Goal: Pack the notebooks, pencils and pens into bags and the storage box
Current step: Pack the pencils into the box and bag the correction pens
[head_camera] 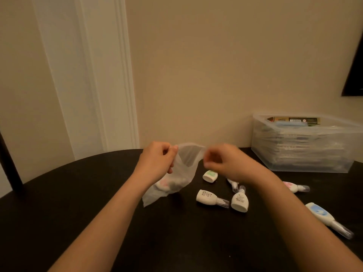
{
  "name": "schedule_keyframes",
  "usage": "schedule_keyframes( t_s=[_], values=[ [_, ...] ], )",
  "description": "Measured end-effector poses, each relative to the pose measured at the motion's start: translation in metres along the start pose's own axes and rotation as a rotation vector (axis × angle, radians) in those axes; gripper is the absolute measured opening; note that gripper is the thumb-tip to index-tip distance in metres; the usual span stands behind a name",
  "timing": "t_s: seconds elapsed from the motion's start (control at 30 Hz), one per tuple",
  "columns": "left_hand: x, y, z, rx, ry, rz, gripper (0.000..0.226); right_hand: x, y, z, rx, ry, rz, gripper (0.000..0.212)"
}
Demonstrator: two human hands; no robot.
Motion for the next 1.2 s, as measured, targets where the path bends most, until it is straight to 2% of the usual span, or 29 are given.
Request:
schedule_keyframes(
  t_s=[0.1,0.13,0.2,0.37,0.53,0.67,0.73,0.87,1.03,1.2],
  values=[
    [-0.001,-0.007,0.002,0.003,0.003,-0.020,0.037,-0.006,-0.024,0.019,-0.240,-0.278,-0.400,0.024],
    [-0.002,-0.010,0.002,0.011,0.006,-0.027,0.036,-0.006,-0.032,0.022,-0.282,-0.320,-0.476,0.029],
    [-0.003,-0.014,0.003,0.029,0.014,-0.041,0.032,-0.004,-0.043,0.026,-0.353,-0.336,-0.511,0.033],
    [-0.004,-0.015,0.002,0.024,0.018,-0.048,0.024,0.001,-0.034,0.027,-0.376,-0.292,-0.425,0.031],
    [-0.006,-0.016,0.006,0.003,0.003,-0.056,0.024,-0.026,0.023,0.015,-0.054,-0.062,-0.312,0.017],
    [-0.008,-0.018,0.009,-0.012,-0.007,-0.088,0.028,-0.034,0.040,0.008,0.139,0.102,-0.009,0.018],
    [-0.009,-0.020,0.011,-0.008,-0.016,-0.090,0.029,-0.028,0.034,0.005,0.123,0.106,0.127,0.018],
    [-0.010,-0.021,0.012,0.025,-0.018,-0.073,0.029,-0.016,0.019,0.001,0.138,0.079,0.237,0.015],
    [-0.008,-0.017,0.011,-0.041,-0.013,-0.046,0.033,-0.013,0.014,-0.003,0.130,0.048,0.302,0.018],
    [-0.010,-0.022,0.014,-0.078,-0.027,-0.069,0.033,-0.007,-0.004,-0.008,0.083,0.015,0.273,0.018]
  ],
)
Point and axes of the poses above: each hand's wrist, its own x-axis towards the middle knuckle, its own y-axis out of the back of the hand, z = x × y, the point moved 1 cm from there along x, towards the middle knuckle, and after that the axes turned 7 degrees about -z, right-handed, at the moved point
